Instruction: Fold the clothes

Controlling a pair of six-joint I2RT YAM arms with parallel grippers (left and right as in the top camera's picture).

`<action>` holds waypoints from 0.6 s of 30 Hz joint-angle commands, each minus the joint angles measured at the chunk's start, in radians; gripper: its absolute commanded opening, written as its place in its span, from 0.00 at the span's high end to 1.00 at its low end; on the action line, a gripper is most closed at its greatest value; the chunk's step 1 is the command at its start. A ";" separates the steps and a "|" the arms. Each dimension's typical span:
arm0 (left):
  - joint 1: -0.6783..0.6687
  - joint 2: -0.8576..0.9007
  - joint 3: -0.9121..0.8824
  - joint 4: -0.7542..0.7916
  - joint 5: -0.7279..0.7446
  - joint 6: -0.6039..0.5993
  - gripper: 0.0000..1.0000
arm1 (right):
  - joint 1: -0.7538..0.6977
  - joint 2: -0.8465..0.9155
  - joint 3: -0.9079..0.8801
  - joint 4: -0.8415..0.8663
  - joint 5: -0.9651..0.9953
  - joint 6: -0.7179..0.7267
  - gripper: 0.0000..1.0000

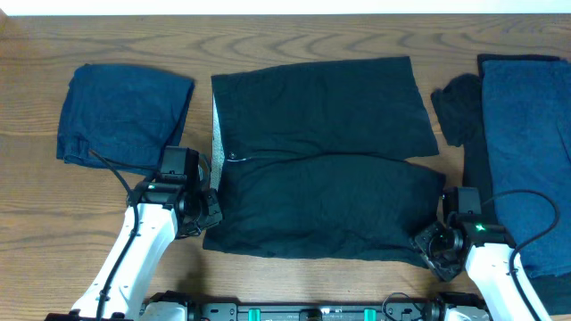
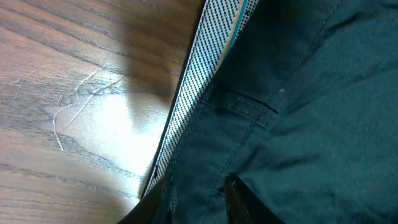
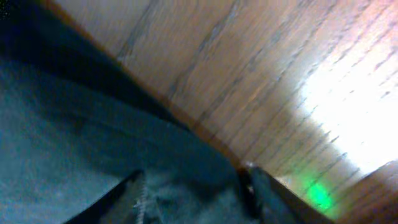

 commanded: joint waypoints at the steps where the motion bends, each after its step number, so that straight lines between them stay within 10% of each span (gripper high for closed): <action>1: 0.002 0.006 -0.007 0.002 -0.006 0.006 0.71 | -0.007 0.000 -0.021 0.020 0.021 0.018 0.54; 14: 0.002 0.005 -0.007 0.002 -0.006 0.006 0.72 | -0.007 -0.001 -0.021 0.026 -0.029 0.017 0.99; 18: 0.003 0.006 -0.007 0.002 -0.006 0.006 0.71 | -0.007 -0.001 -0.021 0.027 -0.034 0.016 0.99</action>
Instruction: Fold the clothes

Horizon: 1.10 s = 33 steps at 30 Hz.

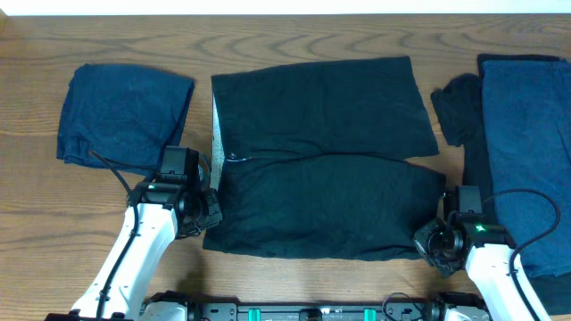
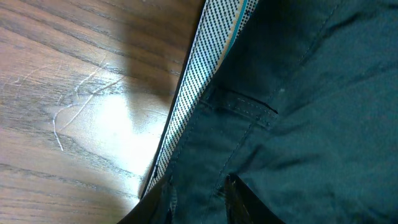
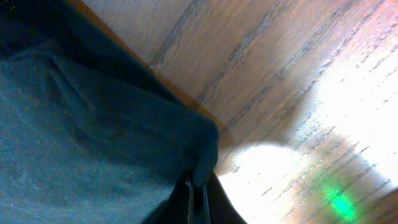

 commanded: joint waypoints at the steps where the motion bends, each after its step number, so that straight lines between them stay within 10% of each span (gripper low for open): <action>1: 0.002 0.006 -0.007 0.002 -0.005 0.006 0.72 | -0.007 0.002 -0.020 -0.010 -0.016 0.006 0.99; 13: 0.002 0.005 -0.007 -0.093 0.107 -0.169 0.48 | -0.007 0.002 -0.020 -0.009 -0.052 -0.020 0.99; 33: 0.002 0.005 -0.179 -0.021 0.035 -0.454 0.46 | -0.006 0.003 -0.020 0.019 -0.060 -0.051 0.99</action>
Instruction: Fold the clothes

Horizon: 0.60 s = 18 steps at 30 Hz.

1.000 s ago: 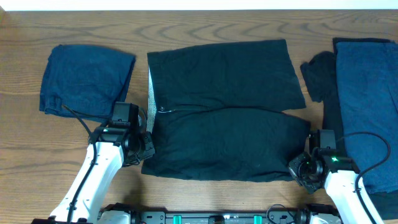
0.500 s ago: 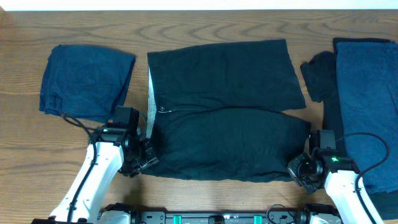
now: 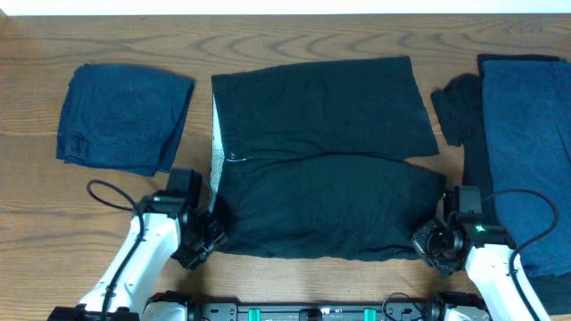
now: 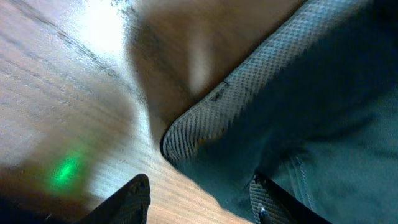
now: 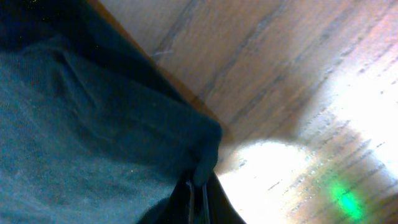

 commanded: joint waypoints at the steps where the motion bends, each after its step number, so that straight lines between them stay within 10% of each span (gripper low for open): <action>1: 0.002 0.005 -0.049 0.057 -0.016 -0.062 0.46 | -0.006 0.002 -0.016 0.014 -0.022 -0.031 0.99; 11: 0.002 0.005 -0.072 0.111 -0.017 -0.053 0.48 | -0.006 0.002 -0.016 0.055 -0.076 -0.134 0.99; 18: 0.002 0.005 -0.072 0.109 -0.004 -0.032 0.94 | -0.006 0.002 -0.011 0.045 -0.105 -0.177 0.99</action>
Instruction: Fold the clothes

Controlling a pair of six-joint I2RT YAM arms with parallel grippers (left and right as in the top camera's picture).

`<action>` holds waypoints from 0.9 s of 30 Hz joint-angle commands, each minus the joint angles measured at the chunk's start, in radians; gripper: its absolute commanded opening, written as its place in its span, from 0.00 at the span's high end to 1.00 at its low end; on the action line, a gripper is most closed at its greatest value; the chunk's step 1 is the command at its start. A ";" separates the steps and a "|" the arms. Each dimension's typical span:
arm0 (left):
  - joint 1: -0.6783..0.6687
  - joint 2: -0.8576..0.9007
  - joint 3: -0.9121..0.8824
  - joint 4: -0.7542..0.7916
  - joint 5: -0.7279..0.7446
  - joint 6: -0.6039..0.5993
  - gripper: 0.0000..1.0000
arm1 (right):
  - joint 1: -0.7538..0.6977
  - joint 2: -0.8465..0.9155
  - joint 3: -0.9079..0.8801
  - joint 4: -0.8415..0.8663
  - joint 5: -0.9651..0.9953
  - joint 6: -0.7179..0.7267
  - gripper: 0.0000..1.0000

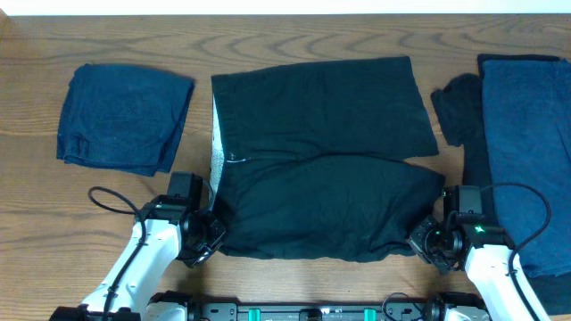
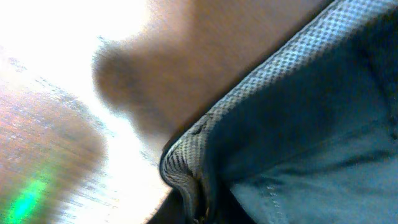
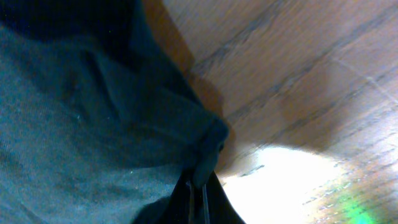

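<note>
A pair of dark shorts (image 1: 321, 160) lies spread flat in the middle of the table, its waistband with a dotted white lining at the left. My left gripper (image 1: 207, 239) is shut on the near waistband corner (image 2: 186, 168), the dotted hem pinched between its fingers. My right gripper (image 1: 426, 242) is shut on the near leg hem corner (image 3: 208, 152) at the right, and the fabric puckers there.
A folded blue garment (image 1: 120, 116) lies at the far left. A pile of blue and dark clothes (image 1: 522, 134) covers the right side of the table. The table's near edge runs just behind both arms.
My left gripper was open around the waistband corner and is now shut on it. My right gripper, still shut on the hem corner, has drawn it slightly inward.
Both grippers sat at the near corners of the shorts, the right one open. Then the right was shut on the hem corner. The left had moved down to the near waistband corner, open around it, and is now shut on it.
</note>
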 commanded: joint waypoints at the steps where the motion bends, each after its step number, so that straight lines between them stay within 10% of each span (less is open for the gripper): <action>1: 0.002 0.012 -0.022 -0.006 -0.008 0.022 0.94 | -0.006 0.002 0.003 -0.013 -0.041 -0.059 0.99; 27: 0.002 -0.060 0.490 -0.509 -0.004 0.221 0.94 | -0.006 0.023 0.593 -0.408 0.055 -0.327 0.99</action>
